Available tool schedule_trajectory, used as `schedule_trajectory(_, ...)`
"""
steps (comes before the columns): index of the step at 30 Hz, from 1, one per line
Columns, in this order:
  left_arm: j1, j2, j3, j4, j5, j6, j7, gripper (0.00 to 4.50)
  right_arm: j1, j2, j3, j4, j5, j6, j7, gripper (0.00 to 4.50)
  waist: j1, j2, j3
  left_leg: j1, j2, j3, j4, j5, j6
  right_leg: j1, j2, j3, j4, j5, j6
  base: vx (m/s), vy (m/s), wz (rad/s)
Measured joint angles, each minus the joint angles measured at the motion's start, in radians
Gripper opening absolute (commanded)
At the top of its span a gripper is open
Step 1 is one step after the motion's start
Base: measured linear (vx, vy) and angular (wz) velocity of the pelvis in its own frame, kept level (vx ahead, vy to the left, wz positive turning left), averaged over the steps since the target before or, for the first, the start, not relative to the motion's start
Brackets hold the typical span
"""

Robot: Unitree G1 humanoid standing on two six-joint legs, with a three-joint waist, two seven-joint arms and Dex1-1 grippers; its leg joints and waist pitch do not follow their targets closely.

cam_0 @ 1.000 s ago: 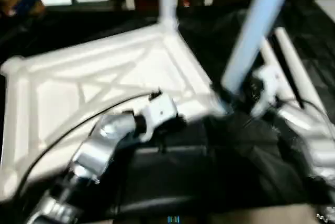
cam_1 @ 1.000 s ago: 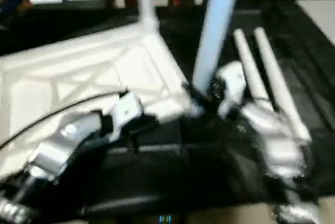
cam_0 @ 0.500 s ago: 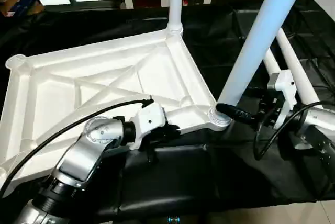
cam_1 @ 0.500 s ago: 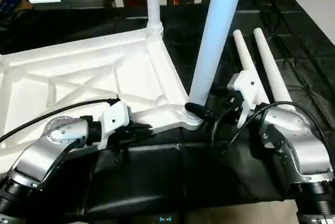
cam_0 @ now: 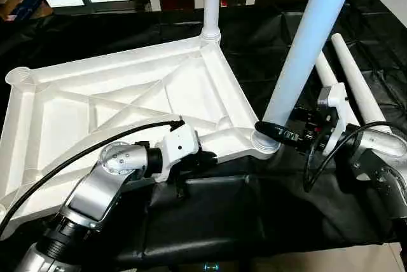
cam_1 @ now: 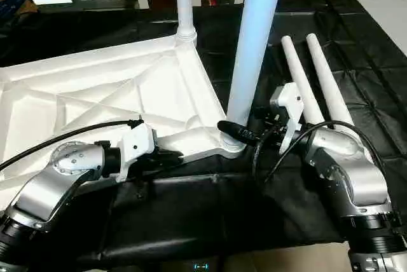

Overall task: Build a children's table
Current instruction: Rotate leg to tighten

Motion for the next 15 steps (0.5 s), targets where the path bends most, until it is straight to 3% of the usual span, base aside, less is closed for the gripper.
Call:
schedule_trajectory(9, -0.002, -0.002, -0.007, 0.001, 0.015, 0.010, 0.023, 0.00, 0.014, 0.035, 0.003, -0.017, -0.034, 0.001, -0.054, 2.09, 0.000, -0.001, -0.001, 0.002, 0.001, 0.000, 0.005, 0.000, 0.000, 0.001, 0.000, 0.000, 0.005, 0.001, -0.001, 0.000, 0.000, 0.00)
schedule_trajectory(15, -0.083, -0.137, -0.020, 0.074, 0.118, 0.124, 0.203, 0.00, -0.070, 0.266, -0.009, 0.083, -0.159, -0.013, -0.476, 1.98, -0.017, -0.008, -0.006, 0.006, 0.000, -0.002, 0.008, 0.001, -0.012, 0.004, -0.001, 0.001, 0.006, 0.000, 0.000, -0.040, 0.001, -0.02)
